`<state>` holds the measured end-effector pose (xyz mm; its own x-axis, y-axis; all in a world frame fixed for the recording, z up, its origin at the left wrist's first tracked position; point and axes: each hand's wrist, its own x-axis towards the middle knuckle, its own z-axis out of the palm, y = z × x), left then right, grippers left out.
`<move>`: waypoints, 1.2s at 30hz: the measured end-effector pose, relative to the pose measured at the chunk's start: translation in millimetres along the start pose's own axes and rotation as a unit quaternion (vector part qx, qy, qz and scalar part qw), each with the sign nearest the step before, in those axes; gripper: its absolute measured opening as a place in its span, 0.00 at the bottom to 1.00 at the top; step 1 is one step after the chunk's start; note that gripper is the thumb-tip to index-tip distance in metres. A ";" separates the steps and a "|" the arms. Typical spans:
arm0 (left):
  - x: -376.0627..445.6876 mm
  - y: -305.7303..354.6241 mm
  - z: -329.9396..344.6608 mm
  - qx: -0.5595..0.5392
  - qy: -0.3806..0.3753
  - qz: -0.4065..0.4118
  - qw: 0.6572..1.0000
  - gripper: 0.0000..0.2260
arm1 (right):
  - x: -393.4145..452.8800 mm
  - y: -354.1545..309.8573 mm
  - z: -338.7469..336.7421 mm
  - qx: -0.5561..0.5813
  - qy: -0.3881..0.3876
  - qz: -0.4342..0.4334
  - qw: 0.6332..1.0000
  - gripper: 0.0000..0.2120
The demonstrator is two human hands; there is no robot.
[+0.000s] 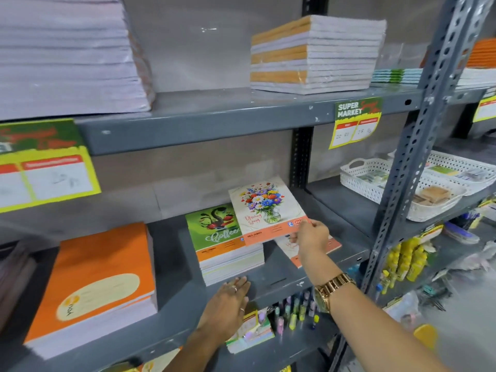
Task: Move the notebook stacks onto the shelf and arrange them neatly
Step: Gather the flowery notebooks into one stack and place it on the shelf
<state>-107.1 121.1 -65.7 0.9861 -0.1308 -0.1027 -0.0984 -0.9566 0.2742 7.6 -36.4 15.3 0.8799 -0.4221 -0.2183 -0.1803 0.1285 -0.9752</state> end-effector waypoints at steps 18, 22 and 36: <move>-57.4 -59.7 -15.2 0.040 -0.040 -0.026 0.998 0.22 | -47.8 26.8 71.6 -0.257 -0.033 -0.070 0.963 0.14; -54.2 -54.9 -14.6 0.046 -0.043 -0.026 0.998 0.23 | -47.3 26.4 66.3 -0.330 -0.058 -0.149 0.930 0.14; 0.9 -9.3 -3.6 0.044 -0.057 0.042 0.997 0.23 | 8.2 19.9 5.6 -0.360 0.007 -0.172 0.917 0.11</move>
<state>-104.8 130.8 -64.9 0.9530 -0.2345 -0.1919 -0.1953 -0.9595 0.2028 13.7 -32.3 -5.6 0.9346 -0.3380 0.1112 -0.1408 -0.6382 -0.7569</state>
